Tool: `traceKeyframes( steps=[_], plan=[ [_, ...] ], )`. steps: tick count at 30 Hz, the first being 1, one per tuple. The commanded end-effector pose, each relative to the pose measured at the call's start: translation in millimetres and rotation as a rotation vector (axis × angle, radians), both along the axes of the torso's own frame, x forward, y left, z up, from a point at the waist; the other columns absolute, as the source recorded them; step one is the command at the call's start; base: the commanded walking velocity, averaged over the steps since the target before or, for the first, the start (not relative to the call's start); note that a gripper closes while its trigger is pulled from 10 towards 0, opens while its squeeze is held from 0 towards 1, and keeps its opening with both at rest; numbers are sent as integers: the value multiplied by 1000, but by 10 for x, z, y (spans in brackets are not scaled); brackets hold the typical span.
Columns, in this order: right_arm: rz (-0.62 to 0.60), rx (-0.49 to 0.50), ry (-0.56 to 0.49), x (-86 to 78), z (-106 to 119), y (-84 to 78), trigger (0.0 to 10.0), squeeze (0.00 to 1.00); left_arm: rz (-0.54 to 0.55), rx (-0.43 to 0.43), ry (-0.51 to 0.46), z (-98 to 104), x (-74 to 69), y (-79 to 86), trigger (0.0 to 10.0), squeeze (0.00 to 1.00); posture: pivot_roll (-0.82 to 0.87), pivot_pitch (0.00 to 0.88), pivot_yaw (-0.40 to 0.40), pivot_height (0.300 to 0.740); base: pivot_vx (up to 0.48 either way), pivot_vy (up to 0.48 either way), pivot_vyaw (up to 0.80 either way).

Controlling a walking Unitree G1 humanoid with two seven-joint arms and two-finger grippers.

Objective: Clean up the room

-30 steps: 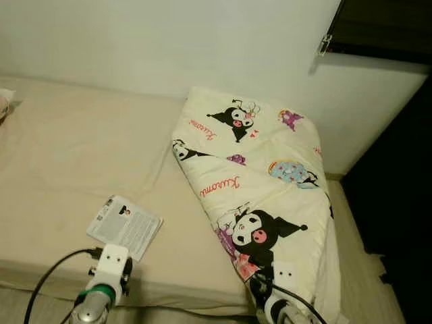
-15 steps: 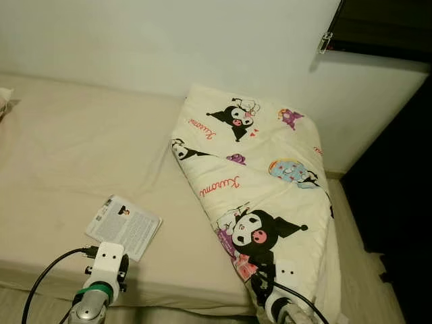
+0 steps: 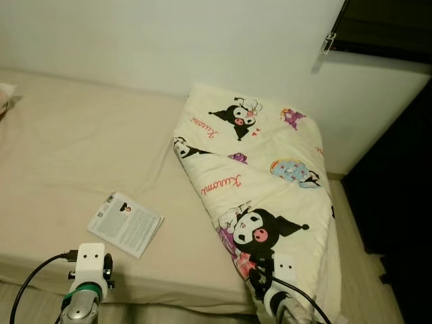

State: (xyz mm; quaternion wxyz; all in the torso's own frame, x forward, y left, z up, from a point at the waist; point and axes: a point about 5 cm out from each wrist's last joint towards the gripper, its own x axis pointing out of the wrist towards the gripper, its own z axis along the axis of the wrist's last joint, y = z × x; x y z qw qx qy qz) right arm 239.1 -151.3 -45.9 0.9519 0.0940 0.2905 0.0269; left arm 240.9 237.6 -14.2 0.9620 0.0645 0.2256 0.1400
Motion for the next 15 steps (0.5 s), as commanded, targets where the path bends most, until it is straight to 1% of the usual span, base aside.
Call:
traceKeyframes(
  steps=[1,9,15],
  plan=[
    [9,-10,18,-44,-32,-20,10000,0,21,-14,28,-69,-64,-8,10000,0,139,21,-20,652,0,0,0],
    [8,-13,9,-16,-13,-26,10000,0,18,-24,18,-53,-15,-19,10000,0,141,24,-16,622,0,0,0],
    [6,-13,10,-12,-12,-15,10000,0,43,-44,17,-69,-31,-15,10000,0,144,27,-15,617,0,0,0]
  ],
)
